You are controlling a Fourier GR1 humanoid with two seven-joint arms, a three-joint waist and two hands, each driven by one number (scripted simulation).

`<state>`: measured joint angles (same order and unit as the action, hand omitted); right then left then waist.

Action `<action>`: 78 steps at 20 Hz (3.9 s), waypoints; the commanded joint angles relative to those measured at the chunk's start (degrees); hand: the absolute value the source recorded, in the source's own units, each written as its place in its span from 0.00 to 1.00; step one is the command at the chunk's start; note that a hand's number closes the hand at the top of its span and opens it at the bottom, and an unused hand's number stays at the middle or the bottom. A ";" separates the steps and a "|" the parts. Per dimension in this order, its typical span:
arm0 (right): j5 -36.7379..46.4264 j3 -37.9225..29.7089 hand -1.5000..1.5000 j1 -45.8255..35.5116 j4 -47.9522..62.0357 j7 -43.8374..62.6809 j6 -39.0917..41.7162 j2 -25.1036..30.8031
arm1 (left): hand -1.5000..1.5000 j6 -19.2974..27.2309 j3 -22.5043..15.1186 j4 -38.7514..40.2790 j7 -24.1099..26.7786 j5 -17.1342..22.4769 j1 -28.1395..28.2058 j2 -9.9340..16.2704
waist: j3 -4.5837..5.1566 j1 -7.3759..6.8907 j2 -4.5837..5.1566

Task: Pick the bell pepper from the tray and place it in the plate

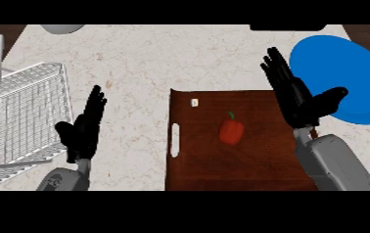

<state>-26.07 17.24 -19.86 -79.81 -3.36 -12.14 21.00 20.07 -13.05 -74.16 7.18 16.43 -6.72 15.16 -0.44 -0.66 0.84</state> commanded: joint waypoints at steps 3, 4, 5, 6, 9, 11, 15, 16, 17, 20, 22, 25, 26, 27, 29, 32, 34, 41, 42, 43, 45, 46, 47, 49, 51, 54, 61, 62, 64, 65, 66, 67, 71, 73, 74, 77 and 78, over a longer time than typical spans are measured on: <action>2.14 0.15 1.00 -1.29 -8.60 7.77 -2.62 -1.57 | 0.50 -0.82 -0.10 -0.94 -3.14 -2.63 4.48 2.44 | 0.46 0.57 -1.01; 4.60 4.10 1.00 -1.07 -8.41 6.10 -5.91 -6.03 | 0.50 0.16 1.90 -2.25 -9.52 -2.19 0.42 5.95 | 0.43 0.45 -1.06; 5.02 4.27 1.00 -3.67 -12.76 12.21 -8.13 -4.57 | 0.50 0.82 -0.70 -1.53 -6.44 -4.19 3.94 4.33 | 0.48 0.53 -1.20; 5.04 4.56 1.00 -5.54 -12.94 13.69 -8.65 -5.75 | 0.50 -0.76 0.10 -1.93 -8.89 -3.37 2.81 6.14 | 0.47 0.36 -1.14; 31.44 10.82 1.00 -6.10 -2.03 7.30 -5.44 19.44 | 0.50 0.28 -1.79 0.24 -8.03 -3.46 1.50 3.06 | 2.14 1.31 -2.11; 39.09 13.69 1.00 -3.42 -1.38 8.18 -13.57 17.50 | 0.50 -0.79 -1.60 -0.43 -9.64 -2.91 1.93 4.35 | 0.89 1.47 -1.78; 19.55 5.37 0.00 9.09 -7.64 -1.74 -24.07 -4.26 | 0.50 0.69 -1.96 -2.12 -10.95 -2.97 2.76 3.34 | -0.13 1.99 -0.89; 18.82 7.20 0.00 12.76 -10.62 -6.96 -22.72 -5.29 | 0.50 1.88 -1.55 -2.55 -11.83 -3.46 2.11 3.56 | -0.05 2.34 -1.10; 16.61 6.48 0.00 12.55 -7.44 -13.46 -18.83 -5.84 | 0.50 0.98 -2.15 -3.51 -14.05 -3.24 0.43 3.74 | -0.04 1.12 -0.63; 22.22 12.64 0.00 15.16 -4.97 -18.07 -11.67 -1.16 | 0.50 0.43 -2.36 -5.64 -14.22 -3.86 2.99 4.54 | 0.34 0.25 -0.87; 29.43 16.45 0.00 15.36 -8.94 -9.85 -13.72 3.62 | 0.50 0.94 -1.90 -6.85 -17.21 -3.94 1.77 5.28 | 0.45 0.61 -1.11; 36.06 16.43 0.00 9.79 -7.25 0.76 -13.81 8.84 | 0.50 2.36 -3.17 -7.23 -18.96 -4.84 0.34 3.50 | 0.54 0.47 -1.16; 38.30 16.53 0.00 9.45 -6.75 1.77 -13.33 11.10 | 0.50 1.75 -1.93 -5.76 -16.78 -4.80 0.29 4.17 | 0.59 0.60 -1.10; 38.73 14.92 0.00 5.73 -8.21 6.52 -11.96 12.26 | 0.50 -0.35 -2.05 -6.87 -14.80 -3.60 4.58 4.89 | 0.62 -0.10 -1.16; 42.47 17.23 0.00 5.64 -10.10 11.86 -9.76 14.18 | 0.50 0.46 -1.00 -4.85 -17.22 -4.16 -0.33 4.58 | 0.60 0.87 -1.03; 44.94 19.39 0.00 2.19 -17.04 24.32 -2.88 16.42 | 0.50 1.45 -2.53 -8.34 -18.20 -5.08 2.92 4.48 | 0.60 0.47 -1.32; 44.71 20.07 0.00 -1.88 -11.74 26.93 2.18 14.40 | 0.50 1.29 -2.63 -8.36 -16.42 -5.77 3.39 4.17 | 0.54 -0.37 -0.97; 38.39 20.80 0.00 -5.68 -12.90 37.66 18.82 12.48 | 0.50 3.09 -4.20 -7.84 -19.38 -8.40 0.94 1.13 | 0.46 0.33 -0.87; 39.62 20.96 0.00 -7.78 -11.84 40.80 19.60 9.27 | 0.50 0.87 -2.33 -7.61 -17.81 -6.91 2.69 2.49 | 0.47 0.11 -0.85; 40.61 21.52 0.00 -5.47 -12.30 40.33 19.72 9.08 | 0.50 -0.96 -1.03 -7.19 -16.27 -5.87 3.72 3.14 | 0.47 0.29 -0.87; 39.80 18.32 0.00 -8.86 -7.40 40.15 22.42 6.03 | 0.50 -1.68 0.89 -5.75 -15.42 -5.87 3.42 3.45 | 0.46 0.14 -0.79; 39.64 18.36 0.00 -7.30 -11.45 42.99 24.59 7.17 | 0.50 -1.67 0.24 -9.76 -18.54 -6.53 4.05 4.48 | 0.45 0.31 -0.90; 40.25 15.50 0.00 -6.31 -6.79 36.66 24.06 8.06 | 0.50 -0.77 -1.68 -8.27 -14.56 -8.50 6.90 2.01 | 0.44 0.28 -0.84; 44.00 15.83 0.00 -4.46 -11.51 41.44 24.72 4.30 | 0.50 -2.01 0.42 -10.41 -16.61 -8.25 6.73 2.60 | 0.44 0.48 -0.91; 45.74 16.59 0.00 -5.31 -8.93 41.51 25.88 1.32 | 0.50 -1.34 0.99 -7.24 -17.47 -9.53 3.01 1.09 | 0.45 0.54 -0.85; 48.89 14.23 0.00 -5.31 -3.63 37.21 27.44 -1.20 | 0.50 -1.06 -0.07 -7.59 -16.85 -11.52 4.63 -1.48 | 0.44 0.41 -0.83; 51.81 9.84 0.00 -4.64 -2.67 35.88 32.93 -3.49 | 0.50 -5.48 5.36 -2.72 -16.01 -11.17 1.48 -0.76 | 0.45 0.54 -0.79; 53.54 9.91 0.00 -2.47 -4.69 37.35 31.73 -5.85 | 0.50 -5.09 4.76 -8.83 -18.42 -11.89 4.37 -0.52 | 0.44 0.48 -0.87; 55.41 8.81 0.00 -0.58 0.77 28.61 29.70 -3.17 | 0.50 -4.73 4.64 -7.30 -18.01 -12.70 3.69 -1.36 | 0.43 0.47 -0.81; 56.00 8.25 0.00 -1.75 -3.93 34.92 32.39 -6.60 | 0.50 -6.22 5.61 -11.03 -19.56 -12.06 5.48 -0.73 | 0.44 0.46 -0.88; 56.88 9.06 0.00 -3.82 -1.06 35.16 31.30 -8.61 | 0.50 -5.38 5.63 -10.32 -20.16 -12.85 3.95 -0.62 | 0.44 0.38 -0.85; 57.08 9.23 0.00 -1.56 1.45 30.75 31.37 -5.94 | 0.50 -6.42 6.29 -10.23 -21.67 -12.44 2.69 0.67 | 0.43 0.41 -0.83; 59.02 7.46 0.00 -2.37 0.88 31.78 33.87 -9.28 | 0.50 -5.18 5.69 -10.50 -21.79 -14.81 2.37 -2.69 | 0.44 0.53 -0.85; 60.20 6.97 1.00 1.35 -4.34 33.18 34.88 -8.25 | 0.50 -7.27 7.66 -9.94 -20.78 -14.15 3.49 -1.69 | 0.44 0.65 -0.89; 61.21 6.22 1.00 -3.53 5.54 23.42 32.95 -5.28 | 0.50 -7.19 6.60 -6.38 -15.54 -13.64 5.66 -3.29 | 0.44 0.31 -0.74; 65.83 8.47 1.00 -1.33 1.79 25.07 29.64 -9.15 | 0.50 -6.92 7.83 -10.11 -21.33 -14.79 3.03 -2.12 | 0.43 0.49 -0.86; 67.10 6.86 1.00 -3.13 6.14 22.51 28.46 -9.79 | 0.50 -6.45 6.99 -6.16 -17.56 -15.70 2.43 -4.89 | 0.44 0.48 -0.80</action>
<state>37.16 24.89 -21.69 -77.32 22.88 18.68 12.75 13.64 -7.27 -83.14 -12.35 2.06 -3.03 11.23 0.05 -0.09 -0.09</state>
